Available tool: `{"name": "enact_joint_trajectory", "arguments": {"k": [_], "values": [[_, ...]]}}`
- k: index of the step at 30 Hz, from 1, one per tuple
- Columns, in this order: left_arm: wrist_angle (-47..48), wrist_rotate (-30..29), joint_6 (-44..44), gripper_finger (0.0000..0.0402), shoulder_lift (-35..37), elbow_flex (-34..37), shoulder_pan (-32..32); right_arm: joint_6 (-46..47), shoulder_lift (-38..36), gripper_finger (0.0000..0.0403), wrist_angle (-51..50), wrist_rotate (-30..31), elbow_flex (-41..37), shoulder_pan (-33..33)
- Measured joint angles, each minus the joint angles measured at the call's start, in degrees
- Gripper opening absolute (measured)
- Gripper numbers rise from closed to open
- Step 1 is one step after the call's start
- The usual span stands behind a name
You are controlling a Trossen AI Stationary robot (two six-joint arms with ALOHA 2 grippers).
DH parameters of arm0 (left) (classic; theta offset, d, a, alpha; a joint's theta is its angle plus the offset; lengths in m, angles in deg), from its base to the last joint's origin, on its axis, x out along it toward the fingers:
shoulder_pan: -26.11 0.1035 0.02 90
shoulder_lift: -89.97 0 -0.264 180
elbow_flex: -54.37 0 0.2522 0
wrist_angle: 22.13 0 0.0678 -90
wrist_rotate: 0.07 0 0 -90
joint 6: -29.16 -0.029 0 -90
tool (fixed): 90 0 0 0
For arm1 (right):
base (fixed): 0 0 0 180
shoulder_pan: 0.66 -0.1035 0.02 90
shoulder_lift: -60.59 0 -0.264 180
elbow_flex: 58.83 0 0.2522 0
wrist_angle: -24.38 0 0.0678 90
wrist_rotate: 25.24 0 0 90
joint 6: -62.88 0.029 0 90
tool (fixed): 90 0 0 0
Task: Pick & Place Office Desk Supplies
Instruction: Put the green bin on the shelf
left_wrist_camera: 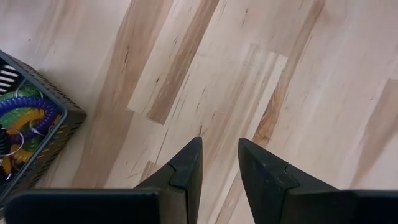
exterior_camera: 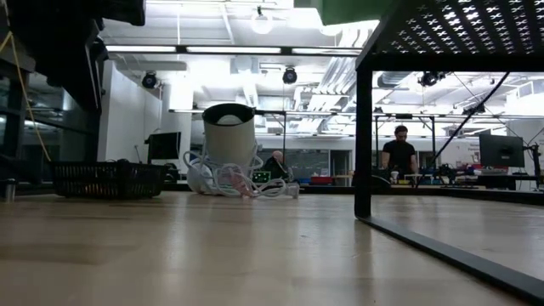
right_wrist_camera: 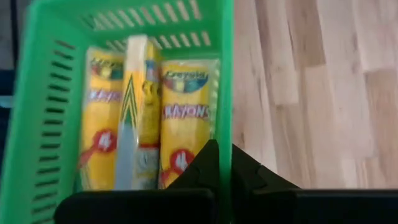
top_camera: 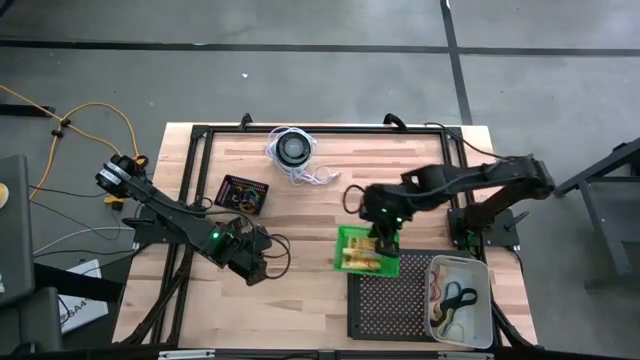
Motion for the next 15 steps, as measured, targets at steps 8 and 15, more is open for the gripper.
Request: {"name": "enact_joint_trajectory", "arguments": {"k": [8, 15], "values": [[-1.2, 0.0, 0.0, 0.0097, 0.0, 0.0, 0.0, 4.4, -8.4, 0.0002, 6.7, 0.3, -12.8, -3.1], [-3.4, 0.0, 0.0, 0.0097, 0.0, 0.0, 0.0, 7.7, -11.7, 0.0002, 9.6, 1.2, -18.7, -6.9]]}}
